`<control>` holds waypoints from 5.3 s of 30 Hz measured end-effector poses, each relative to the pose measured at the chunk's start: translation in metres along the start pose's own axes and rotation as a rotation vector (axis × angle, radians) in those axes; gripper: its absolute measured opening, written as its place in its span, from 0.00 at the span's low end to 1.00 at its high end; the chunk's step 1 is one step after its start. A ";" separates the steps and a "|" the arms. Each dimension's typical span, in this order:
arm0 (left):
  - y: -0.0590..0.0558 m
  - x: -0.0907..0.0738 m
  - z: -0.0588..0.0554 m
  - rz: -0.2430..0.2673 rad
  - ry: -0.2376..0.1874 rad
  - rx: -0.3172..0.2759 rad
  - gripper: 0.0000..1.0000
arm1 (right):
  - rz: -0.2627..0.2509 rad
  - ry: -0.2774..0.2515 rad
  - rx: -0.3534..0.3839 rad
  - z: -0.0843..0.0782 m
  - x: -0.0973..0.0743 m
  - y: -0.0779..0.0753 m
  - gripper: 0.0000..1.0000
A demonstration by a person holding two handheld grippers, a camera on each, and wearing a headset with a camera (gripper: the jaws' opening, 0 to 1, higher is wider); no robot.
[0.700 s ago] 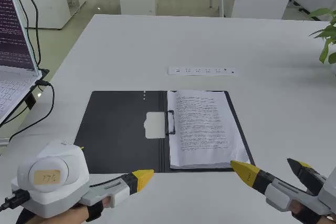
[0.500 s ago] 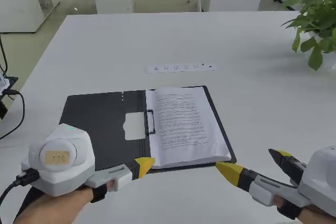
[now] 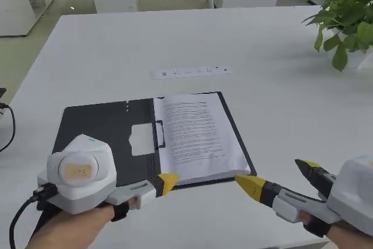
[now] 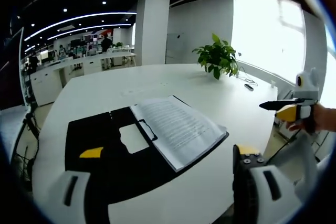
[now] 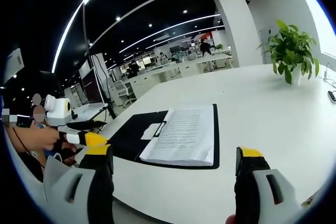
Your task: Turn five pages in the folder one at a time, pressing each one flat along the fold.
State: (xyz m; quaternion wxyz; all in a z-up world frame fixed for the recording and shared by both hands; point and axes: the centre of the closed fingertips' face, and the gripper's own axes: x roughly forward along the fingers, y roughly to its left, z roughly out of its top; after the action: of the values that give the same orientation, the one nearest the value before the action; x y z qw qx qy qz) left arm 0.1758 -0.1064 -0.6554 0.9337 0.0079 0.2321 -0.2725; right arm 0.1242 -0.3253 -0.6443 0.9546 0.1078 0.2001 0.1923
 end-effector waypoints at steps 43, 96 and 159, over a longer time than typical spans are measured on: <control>0.040 -0.092 -0.025 0.163 -0.037 -0.057 0.99 | 0.009 0.002 -0.051 0.003 -0.011 0.010 1.00; 0.006 -0.026 -0.005 0.019 0.018 0.057 0.93 | -0.010 0.010 -0.028 -0.006 -0.007 0.004 0.98; -0.098 0.196 -0.057 -0.120 0.108 0.245 0.26 | -0.094 0.064 0.062 -0.020 0.033 -0.035 0.83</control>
State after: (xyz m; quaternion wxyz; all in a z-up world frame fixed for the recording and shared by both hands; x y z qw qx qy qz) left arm 0.2467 -0.2807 -0.7807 0.8939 0.1226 0.2471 -0.3534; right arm 0.1546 -0.3408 -0.6833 0.9520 0.1217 0.2411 0.1444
